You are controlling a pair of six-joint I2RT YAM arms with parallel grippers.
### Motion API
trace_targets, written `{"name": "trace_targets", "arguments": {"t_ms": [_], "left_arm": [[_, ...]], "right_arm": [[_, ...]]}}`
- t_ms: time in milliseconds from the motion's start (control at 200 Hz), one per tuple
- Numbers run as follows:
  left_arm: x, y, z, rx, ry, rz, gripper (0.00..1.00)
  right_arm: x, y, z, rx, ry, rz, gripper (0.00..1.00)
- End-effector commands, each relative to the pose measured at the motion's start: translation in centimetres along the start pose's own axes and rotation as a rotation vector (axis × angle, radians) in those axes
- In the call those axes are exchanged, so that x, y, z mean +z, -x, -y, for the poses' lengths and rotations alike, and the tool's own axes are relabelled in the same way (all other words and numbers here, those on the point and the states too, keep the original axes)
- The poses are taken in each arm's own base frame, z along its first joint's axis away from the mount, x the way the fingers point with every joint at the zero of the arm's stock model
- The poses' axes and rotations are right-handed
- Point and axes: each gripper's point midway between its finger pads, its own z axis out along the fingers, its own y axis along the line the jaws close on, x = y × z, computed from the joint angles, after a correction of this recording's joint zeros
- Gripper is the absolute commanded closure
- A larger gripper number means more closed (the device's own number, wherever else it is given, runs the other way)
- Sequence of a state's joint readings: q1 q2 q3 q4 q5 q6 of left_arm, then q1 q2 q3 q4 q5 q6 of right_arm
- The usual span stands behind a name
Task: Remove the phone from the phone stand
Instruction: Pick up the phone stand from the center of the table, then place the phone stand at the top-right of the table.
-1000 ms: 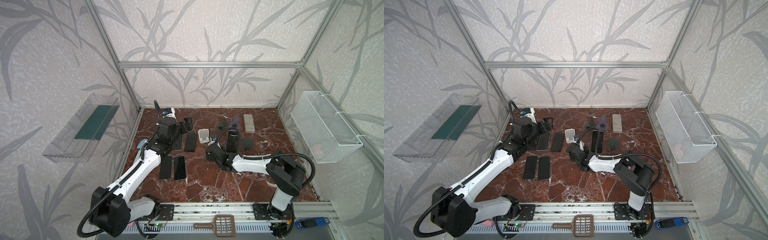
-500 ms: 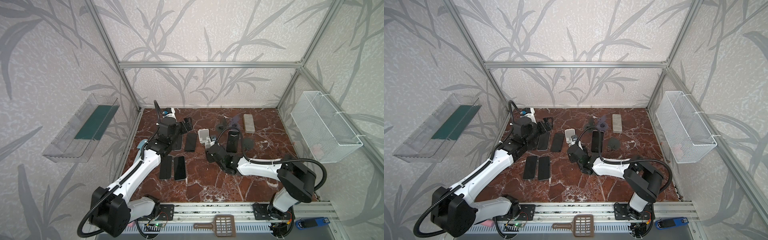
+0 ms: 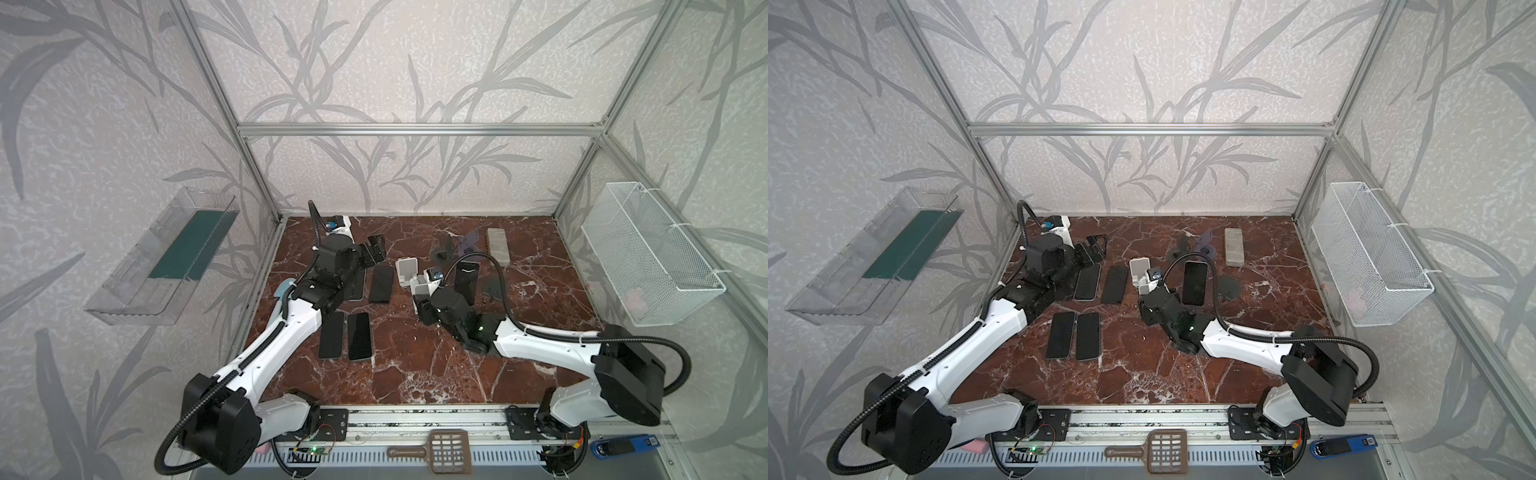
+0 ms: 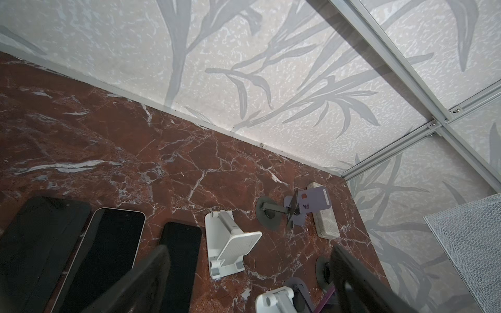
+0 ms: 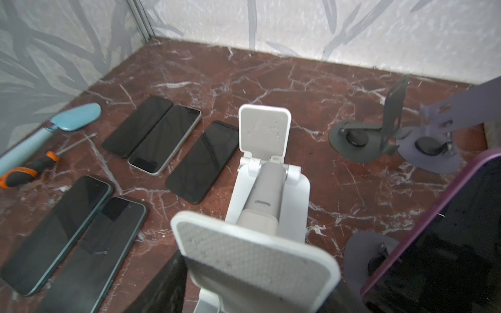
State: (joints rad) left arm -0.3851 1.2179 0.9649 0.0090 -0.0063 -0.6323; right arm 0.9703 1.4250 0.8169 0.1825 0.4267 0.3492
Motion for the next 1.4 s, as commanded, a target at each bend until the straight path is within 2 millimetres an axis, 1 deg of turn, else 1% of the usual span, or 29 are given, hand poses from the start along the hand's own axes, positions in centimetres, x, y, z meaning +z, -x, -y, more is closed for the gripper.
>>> {"name": "trace_targets", "arguments": {"t_ms": [0,155,170,285,350,485,490,560,665,715,815,895,1055,1190,1365,1400], "left_arm": [[-0.1,1.0,0.6,-0.014,-0.022,0.028,0.07],[-0.2,1.0,0.6,-0.015,-0.021,0.028,0.07],[-0.2,1.0,0.6,-0.014,-0.021,0.028,0.07],[-0.1,1.0,0.5,-0.012,-0.016,0.029,0.08],[-0.1,1.0,0.5,-0.013,-0.017,0.029,0.07],[-0.2,1.0,0.6,-0.013,-0.019,0.030,0.07],[-0.2,1.1,0.6,-0.013,-0.020,0.030,0.07],[-0.2,1.0,0.6,-0.012,-0.019,0.028,0.07],[-0.3,1.0,0.7,-0.015,-0.024,0.030,0.08],[-0.4,1.2,0.8,-0.016,-0.027,0.033,0.07],[-0.4,1.3,0.8,-0.014,-0.028,0.035,0.08],[-0.4,1.3,0.8,-0.013,-0.024,0.035,0.07],[-0.5,1.4,0.9,-0.017,-0.032,0.039,0.07],[-0.3,1.0,0.9,-0.026,-0.036,0.024,0.08],[0.0,0.8,1.0,-0.033,-0.044,0.011,0.07],[0.0,0.9,1.0,-0.028,-0.044,0.014,0.07]], "right_arm": [[-2.8,4.1,0.1,-0.010,0.000,0.095,0.41],[-5.9,7.3,1.6,-0.048,-0.044,0.167,0.42],[-6.1,7.4,1.6,-0.055,-0.047,0.168,0.42],[-8.0,9.8,2.8,-0.110,-0.092,0.229,0.42],[-8.5,10.8,3.8,-0.127,-0.115,0.241,0.42],[-9.0,12.4,6.2,-0.102,-0.144,0.255,0.42],[-9.0,12.4,6.5,-0.099,-0.150,0.254,0.42],[-8.9,13.0,8.4,-0.073,-0.180,0.257,0.42],[-9.0,14.0,12.5,-0.017,-0.250,0.263,0.42],[-9.2,14.5,14.8,0.008,-0.295,0.271,0.42],[-9.1,14.4,19.6,0.078,-0.381,0.266,0.42],[-9.0,13.9,23.2,0.115,-0.463,0.259,0.42],[-7.6,11.8,28.7,0.189,-0.570,0.220,0.42],[-6.1,10.1,32.4,0.228,-0.627,0.185,0.42],[-3.5,8.4,35.7,0.242,-0.666,0.134,0.42],[-2.9,7.7,36.4,0.248,-0.674,0.115,0.42]]}}
